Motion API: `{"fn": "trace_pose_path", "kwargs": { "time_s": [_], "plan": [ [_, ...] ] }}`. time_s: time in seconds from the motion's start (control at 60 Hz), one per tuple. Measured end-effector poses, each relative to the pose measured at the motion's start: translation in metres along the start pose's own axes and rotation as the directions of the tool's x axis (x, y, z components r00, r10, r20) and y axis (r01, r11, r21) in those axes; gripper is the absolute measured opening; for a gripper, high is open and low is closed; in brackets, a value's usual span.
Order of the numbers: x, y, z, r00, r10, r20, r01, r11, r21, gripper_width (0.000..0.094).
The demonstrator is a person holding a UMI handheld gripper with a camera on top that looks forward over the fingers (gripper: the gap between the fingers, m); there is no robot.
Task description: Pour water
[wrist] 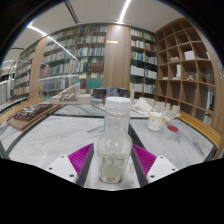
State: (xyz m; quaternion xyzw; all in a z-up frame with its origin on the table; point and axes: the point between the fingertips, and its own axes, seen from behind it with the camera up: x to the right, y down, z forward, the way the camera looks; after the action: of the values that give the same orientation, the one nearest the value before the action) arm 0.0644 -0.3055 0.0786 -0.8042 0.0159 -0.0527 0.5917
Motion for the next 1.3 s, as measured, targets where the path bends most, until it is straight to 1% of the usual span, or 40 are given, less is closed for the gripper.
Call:
{"fn": "trace_pose_path", "kwargs": {
  "time_s": [0.067,0.083,0.117,0.25,0.383,0.467,0.567,0.617,0.717,0.783,0.85,0.9,0.967,1.067,1.133,1.233,1.3],
  "plan": [
    [0.0,0.003,0.01,1.0,0.003,-0.001,-0.003,1.0,0.017,0.0613],
    [0.001,0.001,0.011,1.0,0.003,-0.003,-0.003,1.0,0.027,0.053],
    [0.0,-0.001,0.012,1.0,0.01,0.006,-0.01,0.999,0.042,0.0522],
    [0.001,0.0,0.013,0.999,0.02,0.031,-0.022,0.998,0.056,0.0425],
    [-0.004,-0.005,0.013,0.996,0.035,0.083,-0.039,0.998,0.049,0.0413],
    [-0.007,-0.024,0.01,0.99,0.056,0.127,-0.064,0.996,0.061,0.0413],
    [-0.016,-0.07,0.007,0.965,0.124,0.232,-0.151,0.983,0.103,0.0413],
    [-0.014,-0.099,0.011,0.939,0.182,0.292,-0.224,0.967,0.118,0.0413],
    [-0.012,-0.164,0.019,0.838,0.332,0.434,-0.412,0.905,0.103,0.0412],
    [-0.01,-0.207,0.027,0.719,0.431,0.545,-0.543,0.838,0.053,0.0412],
    [-0.001,-0.243,0.039,0.541,0.534,0.65,-0.672,0.739,-0.047,0.0411],
    [0.009,-0.265,0.051,0.386,0.603,0.698,-0.757,0.639,-0.133,0.0411],
    [0.034,-0.285,0.071,0.191,0.662,0.725,-0.83,0.503,-0.24,0.041],
    [0.065,-0.3,0.099,-0.075,0.707,0.703,-0.874,0.293,-0.388,0.0409],
    [0.092,-0.297,0.123,-0.238,0.71,0.663,-0.868,0.15,-0.473,0.0408],
    [0.126,-0.278,0.164,-0.428,0.697,0.575,-0.832,-0.055,-0.553,0.0409],
    [0.147,-0.257,0.192,-0.523,0.687,0.505,-0.798,-0.188,-0.573,0.0409]
  ]
}}
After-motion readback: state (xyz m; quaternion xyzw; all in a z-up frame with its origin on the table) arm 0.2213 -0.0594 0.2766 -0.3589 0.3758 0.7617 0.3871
